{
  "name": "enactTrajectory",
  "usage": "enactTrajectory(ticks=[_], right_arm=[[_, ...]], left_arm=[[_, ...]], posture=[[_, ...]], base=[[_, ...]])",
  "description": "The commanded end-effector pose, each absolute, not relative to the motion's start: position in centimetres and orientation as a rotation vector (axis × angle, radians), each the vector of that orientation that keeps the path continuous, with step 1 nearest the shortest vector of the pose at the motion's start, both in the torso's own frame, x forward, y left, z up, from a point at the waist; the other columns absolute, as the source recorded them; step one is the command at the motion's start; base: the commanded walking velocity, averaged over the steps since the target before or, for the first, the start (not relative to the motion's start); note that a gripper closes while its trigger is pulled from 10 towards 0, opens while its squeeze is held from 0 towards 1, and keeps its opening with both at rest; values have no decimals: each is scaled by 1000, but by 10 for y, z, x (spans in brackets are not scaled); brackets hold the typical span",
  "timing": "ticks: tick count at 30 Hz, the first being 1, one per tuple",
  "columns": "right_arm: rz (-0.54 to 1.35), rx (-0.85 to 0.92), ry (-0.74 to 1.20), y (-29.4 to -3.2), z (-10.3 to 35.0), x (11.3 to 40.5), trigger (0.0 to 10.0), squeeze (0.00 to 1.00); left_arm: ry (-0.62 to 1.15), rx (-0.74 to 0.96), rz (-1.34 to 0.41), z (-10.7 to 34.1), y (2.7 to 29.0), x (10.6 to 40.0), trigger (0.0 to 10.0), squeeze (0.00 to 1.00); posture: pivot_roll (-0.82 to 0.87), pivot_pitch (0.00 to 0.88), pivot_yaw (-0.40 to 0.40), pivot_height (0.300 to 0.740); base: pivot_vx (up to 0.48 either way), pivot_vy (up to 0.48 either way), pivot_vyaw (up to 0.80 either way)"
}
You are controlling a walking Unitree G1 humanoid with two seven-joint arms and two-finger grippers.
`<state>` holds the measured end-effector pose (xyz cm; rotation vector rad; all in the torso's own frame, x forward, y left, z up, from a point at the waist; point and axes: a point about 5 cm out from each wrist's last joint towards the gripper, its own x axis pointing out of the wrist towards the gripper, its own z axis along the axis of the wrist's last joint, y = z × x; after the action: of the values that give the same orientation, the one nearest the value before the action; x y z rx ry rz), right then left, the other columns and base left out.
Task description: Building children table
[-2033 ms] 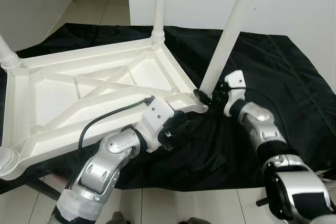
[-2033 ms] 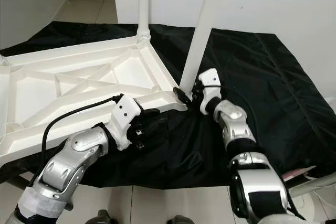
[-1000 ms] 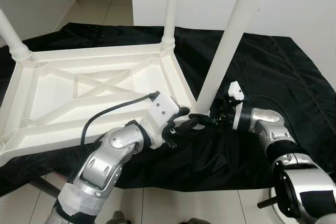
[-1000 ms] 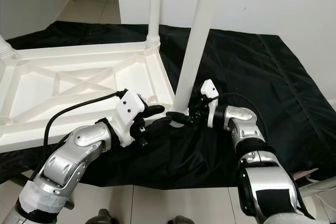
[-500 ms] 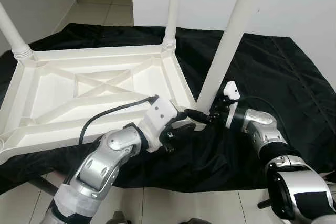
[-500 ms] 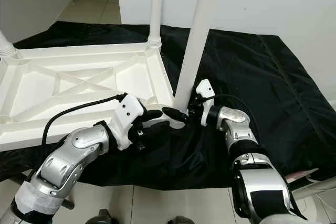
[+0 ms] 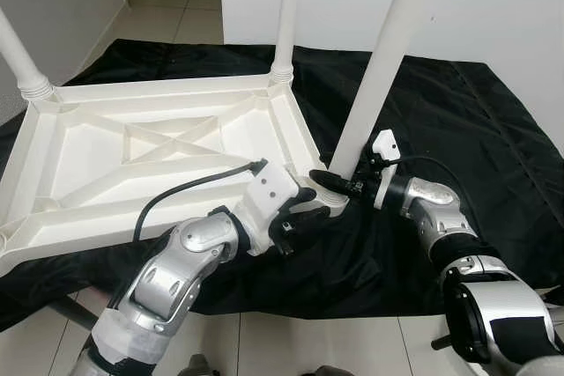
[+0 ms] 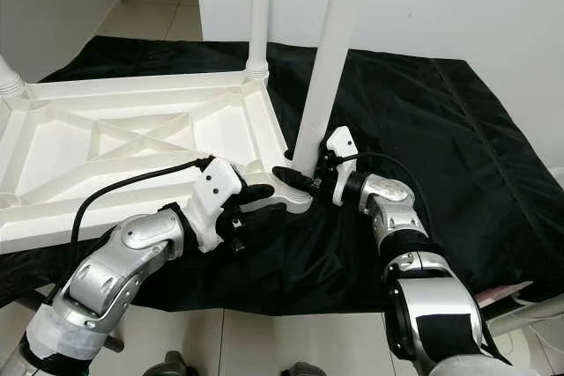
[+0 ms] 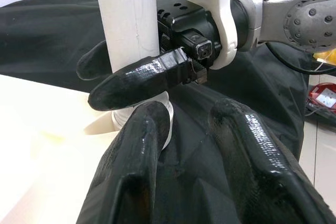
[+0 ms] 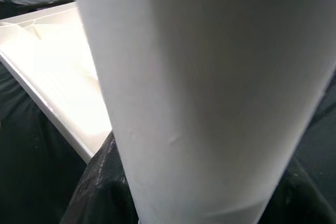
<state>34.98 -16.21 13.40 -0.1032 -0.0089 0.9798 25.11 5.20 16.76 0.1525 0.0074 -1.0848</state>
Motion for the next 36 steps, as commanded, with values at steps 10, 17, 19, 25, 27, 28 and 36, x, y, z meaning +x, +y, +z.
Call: enactTrajectory(ticks=[10,17,19,25,27,28,36], right_arm=[[667,24,-60,-156,131,350,10000,0],[286,23,-76,-136,131,339,10000,0],[133,30,-44,-132,128,334,10000,0],[-34,64,-27,-112,130,321,10000,0],[-34,64,-27,-112,130,321,10000,0],[-25,68,-33,-103,134,318,10000,0],[39,110,-108,-105,146,315,10000,1000]], left_arm=[[15,144,-1071,165,51,255,10000,0],[5,143,-1011,165,56,258,10000,0],[6,131,-1004,165,57,257,10000,0],[3,123,-998,165,56,256,10000,0],[3,123,-998,165,56,256,10000,0],[2,122,-996,165,56,256,10000,0],[-6,121,-991,166,57,257,10000,0]], posture=[[-24,0,-33,740],[-27,5,-31,740],[-27,7,-33,740],[-22,5,-36,740],[-22,5,-36,740],[-19,0,-37,740],[-18,0,-37,740]], base=[[0,0,0],[0,0,0],[0,0,0],[0,0,0],[0,0,0],[0,0,0],[0,0,0]])
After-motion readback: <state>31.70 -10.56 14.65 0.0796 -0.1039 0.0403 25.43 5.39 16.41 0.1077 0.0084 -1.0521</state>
